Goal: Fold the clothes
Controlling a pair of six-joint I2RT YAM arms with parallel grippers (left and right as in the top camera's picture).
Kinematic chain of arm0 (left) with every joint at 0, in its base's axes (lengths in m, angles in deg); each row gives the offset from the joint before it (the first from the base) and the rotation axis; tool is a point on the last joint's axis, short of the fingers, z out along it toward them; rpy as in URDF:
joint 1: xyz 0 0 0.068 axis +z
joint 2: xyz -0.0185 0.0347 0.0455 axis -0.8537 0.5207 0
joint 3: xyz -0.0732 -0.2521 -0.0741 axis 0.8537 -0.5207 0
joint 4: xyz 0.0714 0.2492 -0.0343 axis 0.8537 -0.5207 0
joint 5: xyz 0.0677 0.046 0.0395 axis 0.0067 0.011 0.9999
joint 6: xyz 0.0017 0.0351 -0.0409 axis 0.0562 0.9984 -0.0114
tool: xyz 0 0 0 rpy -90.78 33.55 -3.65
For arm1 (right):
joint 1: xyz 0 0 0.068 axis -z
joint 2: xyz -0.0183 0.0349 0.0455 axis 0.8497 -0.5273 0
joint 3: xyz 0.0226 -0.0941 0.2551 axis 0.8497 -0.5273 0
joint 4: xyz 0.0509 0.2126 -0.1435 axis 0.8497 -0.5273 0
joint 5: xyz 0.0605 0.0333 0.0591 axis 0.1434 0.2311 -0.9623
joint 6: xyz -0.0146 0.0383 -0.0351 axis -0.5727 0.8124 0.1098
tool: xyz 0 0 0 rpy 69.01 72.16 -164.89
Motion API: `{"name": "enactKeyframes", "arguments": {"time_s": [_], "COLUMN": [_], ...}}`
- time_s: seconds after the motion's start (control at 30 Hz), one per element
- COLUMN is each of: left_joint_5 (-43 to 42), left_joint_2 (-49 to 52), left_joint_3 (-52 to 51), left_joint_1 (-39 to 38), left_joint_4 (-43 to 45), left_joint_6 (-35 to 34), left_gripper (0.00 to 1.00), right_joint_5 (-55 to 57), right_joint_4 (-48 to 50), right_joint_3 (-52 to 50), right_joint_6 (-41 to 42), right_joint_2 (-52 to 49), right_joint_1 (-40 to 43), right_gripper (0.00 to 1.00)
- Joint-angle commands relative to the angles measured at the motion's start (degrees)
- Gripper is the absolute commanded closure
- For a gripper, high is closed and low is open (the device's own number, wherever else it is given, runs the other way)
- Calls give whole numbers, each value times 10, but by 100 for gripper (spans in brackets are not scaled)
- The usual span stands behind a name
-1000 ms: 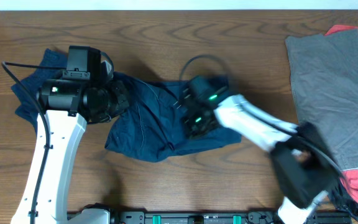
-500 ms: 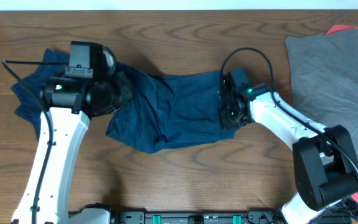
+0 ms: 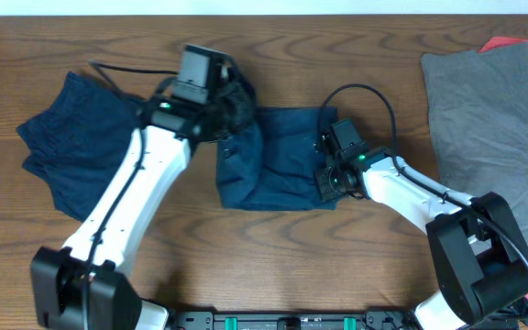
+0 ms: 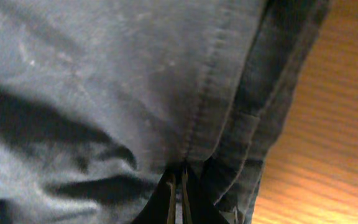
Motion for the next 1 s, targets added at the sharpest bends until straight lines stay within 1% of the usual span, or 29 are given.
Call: {"name": "enactKeyframes", "arguments": {"time_s": [0.0, 0.13, 0.23, 0.3, 0.33, 0.37, 0.4, 0.47, 0.6, 0.77, 0.87, 0.97], "left_joint_5": [-7, -4, -4, -8, -8, -13, -22, -36, -32, 17, 38, 40], "left_joint_2": [23, 56, 78, 83, 83, 79, 75, 61, 25, 16, 28, 51], "left_joint_3": [14, 14, 14, 14, 14, 14, 15, 16, 16, 15, 13, 12], "left_joint_1": [-40, -70, -83, -88, -88, -88, -85, -75, -47, -11, -3, -3], "left_joint_4": [40, 77, 84, 88, 88, 88, 88, 88, 86, 83, 73, 68], "left_joint_6": [-41, -42, -64, -67, -66, -59, -45, -16, 35, 85, 102, 116], "left_gripper": [94, 94, 94, 93, 83, 64, 50, 43, 41, 41, 41, 41], "right_joint_5": [-28, -29, -28, -28, -28, -26, -22, -11, 20, 17, -31, -106], "right_joint_4": [-16, -22, -29, -36, -43, -53, -67, -99, -173, -204, -190, -176], "right_joint_3": [-37, -37, -37, -36, -34, -30, -23, -6, 57, 122, 131, 130], "right_joint_6": [27, 33, 48, 69, 77, 85, 93, 99, 99, 94, 85, 41], "right_joint_2": [-37, -37, -37, -37, -35, -32, -26, -7, 59, 150, 191, 200], "right_joint_1": [-21, -23, -23, -20, -17, -13, -5, 12, 64, 106, 101, 80], "right_gripper": [95, 96, 95, 94, 95, 96, 97, 98, 96, 96, 98, 99]}}
